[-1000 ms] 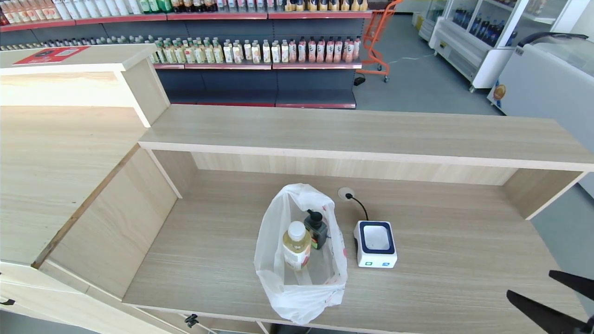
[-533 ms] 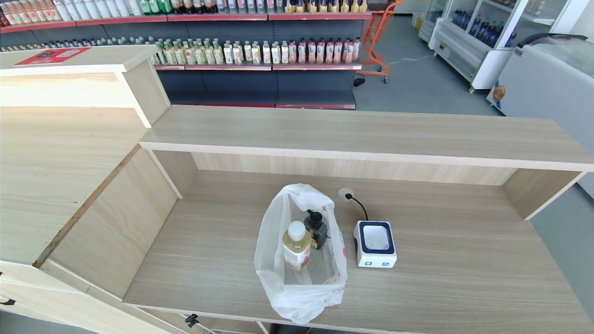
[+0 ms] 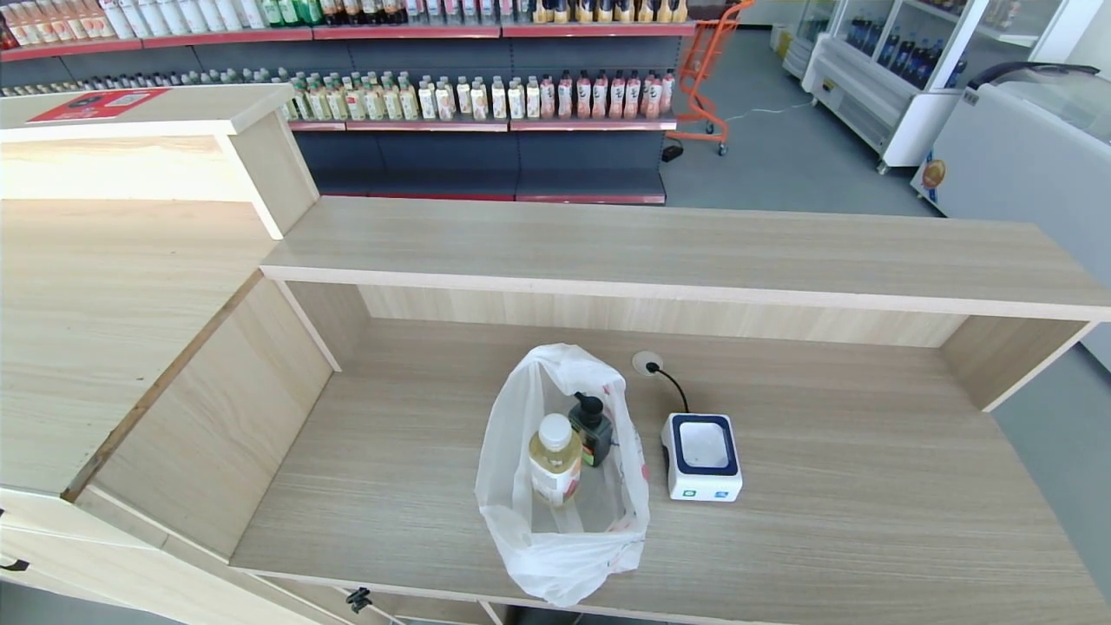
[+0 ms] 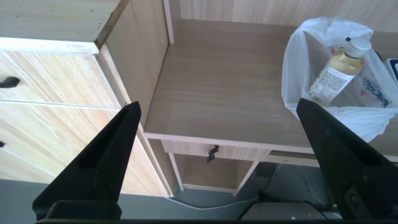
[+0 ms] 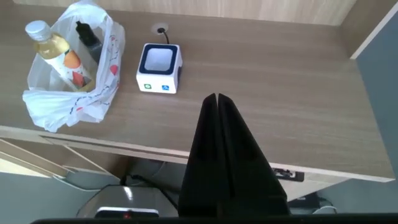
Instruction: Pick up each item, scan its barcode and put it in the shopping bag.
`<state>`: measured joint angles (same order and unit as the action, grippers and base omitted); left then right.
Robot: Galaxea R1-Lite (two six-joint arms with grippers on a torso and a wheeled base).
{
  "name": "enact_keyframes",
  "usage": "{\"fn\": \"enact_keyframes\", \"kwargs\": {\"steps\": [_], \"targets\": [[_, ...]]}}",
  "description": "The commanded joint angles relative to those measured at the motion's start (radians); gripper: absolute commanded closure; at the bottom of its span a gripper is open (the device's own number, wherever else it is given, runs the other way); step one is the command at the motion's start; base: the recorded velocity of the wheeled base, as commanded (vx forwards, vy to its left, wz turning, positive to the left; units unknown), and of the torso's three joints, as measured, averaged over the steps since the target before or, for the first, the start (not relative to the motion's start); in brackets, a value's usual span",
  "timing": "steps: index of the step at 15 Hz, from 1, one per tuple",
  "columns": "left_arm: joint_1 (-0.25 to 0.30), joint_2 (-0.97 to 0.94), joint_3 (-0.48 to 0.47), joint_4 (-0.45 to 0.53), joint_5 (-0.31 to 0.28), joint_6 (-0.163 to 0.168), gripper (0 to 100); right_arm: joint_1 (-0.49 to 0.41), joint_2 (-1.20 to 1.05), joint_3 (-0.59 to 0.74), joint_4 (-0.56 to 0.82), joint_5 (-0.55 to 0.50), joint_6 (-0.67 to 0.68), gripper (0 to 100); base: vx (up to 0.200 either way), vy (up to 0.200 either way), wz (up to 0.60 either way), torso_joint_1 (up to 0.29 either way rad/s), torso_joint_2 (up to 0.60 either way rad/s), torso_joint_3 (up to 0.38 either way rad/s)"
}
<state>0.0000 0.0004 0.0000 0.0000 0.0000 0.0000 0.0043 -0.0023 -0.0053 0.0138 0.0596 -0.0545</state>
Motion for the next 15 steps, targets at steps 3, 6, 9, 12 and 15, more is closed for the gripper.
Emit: {"fn": "enact_keyframes", "kwargs": {"steps": [3, 6, 9, 12, 15], "targets": [[0.0, 0.0, 0.0, 0.0, 0.0, 0.0, 0, 0.0, 0.002, 0.001, 0.0, 0.0, -0.001, 100, 0.0, 0.0, 0.0, 0.0, 0.0, 0.0], [0.0, 0.004, 0.0, 0.0, -0.002, 0.003, 0, 0.0, 0.002, 0.001, 0.0, 0.0, -0.002, 100, 0.0, -0.133, 0.0, 0.002, 0.0, 0.0], [0.0, 0.001, 0.0, 0.0, -0.002, 0.003, 0, 0.0, 0.002, 0.001, 0.0, 0.0, -0.004, 100, 0.0, -0.2, 0.0, 0.014, 0.0, -0.001], [0.0, 0.0, 0.0, 0.0, 0.0, -0.002, 0, 0.0, 0.002, 0.001, 0.0, 0.0, -0.004, 100, 0.0, -0.133, 0.0, 0.003, 0.0, 0.003], [0.0, 0.0, 0.0, 0.0, 0.0, 0.0, 0, 0.0, 0.002, 0.001, 0.0, 0.0, -0.002, 100, 0.0, 0.0, 0.0, 0.0, 0.0, 0.0]]}}
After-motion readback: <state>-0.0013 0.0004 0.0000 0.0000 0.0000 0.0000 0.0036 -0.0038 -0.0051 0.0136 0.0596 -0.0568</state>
